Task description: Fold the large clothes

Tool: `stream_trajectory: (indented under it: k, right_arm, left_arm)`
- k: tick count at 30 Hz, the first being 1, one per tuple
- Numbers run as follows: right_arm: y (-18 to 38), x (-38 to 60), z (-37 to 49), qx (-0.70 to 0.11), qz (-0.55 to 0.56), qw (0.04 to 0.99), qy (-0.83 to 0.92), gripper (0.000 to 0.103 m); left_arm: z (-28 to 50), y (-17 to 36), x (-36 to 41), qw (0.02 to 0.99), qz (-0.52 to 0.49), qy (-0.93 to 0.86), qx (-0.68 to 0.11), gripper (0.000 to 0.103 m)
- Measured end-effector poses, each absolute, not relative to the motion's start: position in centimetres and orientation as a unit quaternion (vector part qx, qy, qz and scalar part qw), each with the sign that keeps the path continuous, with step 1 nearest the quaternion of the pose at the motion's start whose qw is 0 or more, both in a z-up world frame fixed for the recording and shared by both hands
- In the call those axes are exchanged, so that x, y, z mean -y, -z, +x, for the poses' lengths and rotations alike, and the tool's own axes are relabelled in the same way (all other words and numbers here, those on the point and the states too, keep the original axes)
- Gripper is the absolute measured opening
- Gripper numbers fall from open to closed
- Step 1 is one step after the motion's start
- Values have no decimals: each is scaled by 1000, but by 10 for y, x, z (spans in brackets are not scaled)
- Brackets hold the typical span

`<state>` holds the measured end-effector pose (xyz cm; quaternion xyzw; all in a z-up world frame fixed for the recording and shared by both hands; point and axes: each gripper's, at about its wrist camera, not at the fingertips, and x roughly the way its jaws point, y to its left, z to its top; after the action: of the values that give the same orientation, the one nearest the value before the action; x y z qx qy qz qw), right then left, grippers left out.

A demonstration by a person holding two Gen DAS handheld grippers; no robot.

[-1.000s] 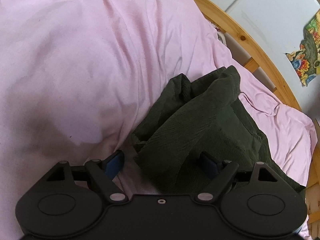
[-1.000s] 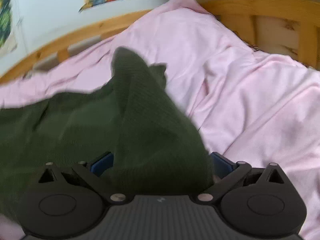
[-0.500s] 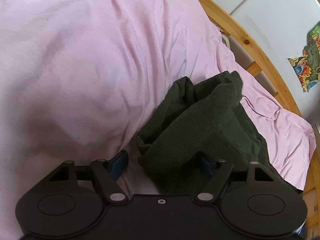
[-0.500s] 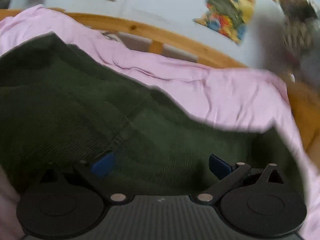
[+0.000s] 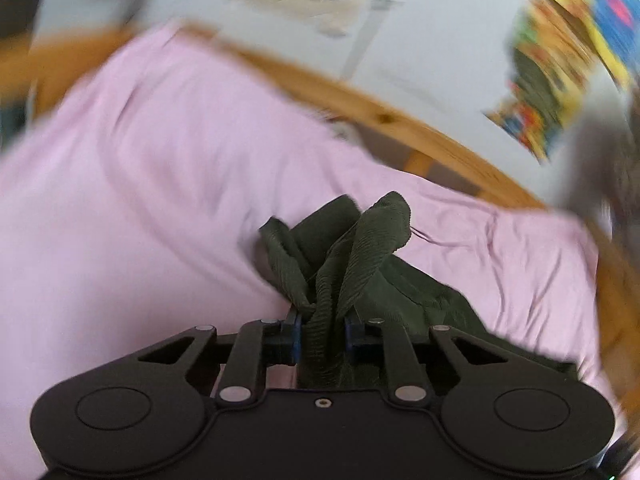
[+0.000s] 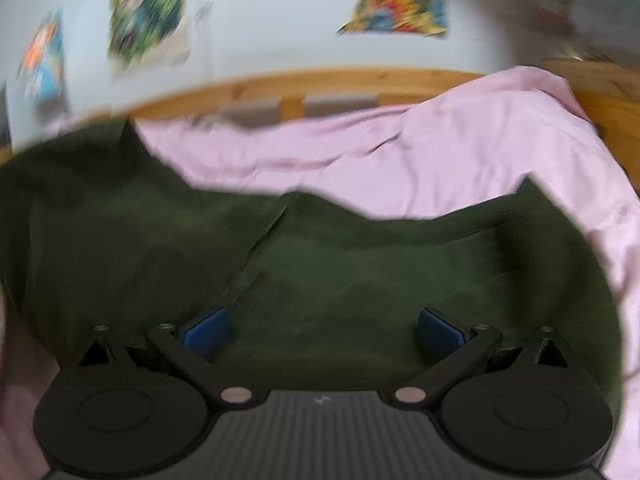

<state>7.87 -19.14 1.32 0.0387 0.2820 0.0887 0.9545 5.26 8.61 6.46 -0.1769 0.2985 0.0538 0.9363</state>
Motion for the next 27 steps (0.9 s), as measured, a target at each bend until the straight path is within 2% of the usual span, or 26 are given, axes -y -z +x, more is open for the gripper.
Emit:
stream_trajectory:
  k: [4,9,15,18,22,24,27]
  right_arm:
    - [-29,224,89,-285,107,948,-97,102]
    - [-29,228,94,-289,114,946,-95,102]
    - [-17,216,90,-302,118,939,-118,102]
    - [-22,225,91,-293,150,935,-134,102]
    - [-32,262,106,-273,315,881,-224,102]
    - [-33,279,118,-262,409,829,-276,103]
    - [-26,288,151,-291,507,735,-345,103]
  left_arm:
    - [62,-78,-47,940,-62,-68,-330,20]
    - [62,-78,-26,939,-20,-82,-333,20]
    - [38,-83,14,945,86,-58,-310,20]
    - [38,-83,24,947,94,-40,-305,20]
    - [49,-96,25,953,40,15,-301,18]
    - [52,-103,39,955,54,49,-286,17]
    - [52,-107,66,951,79,110,-276,11]
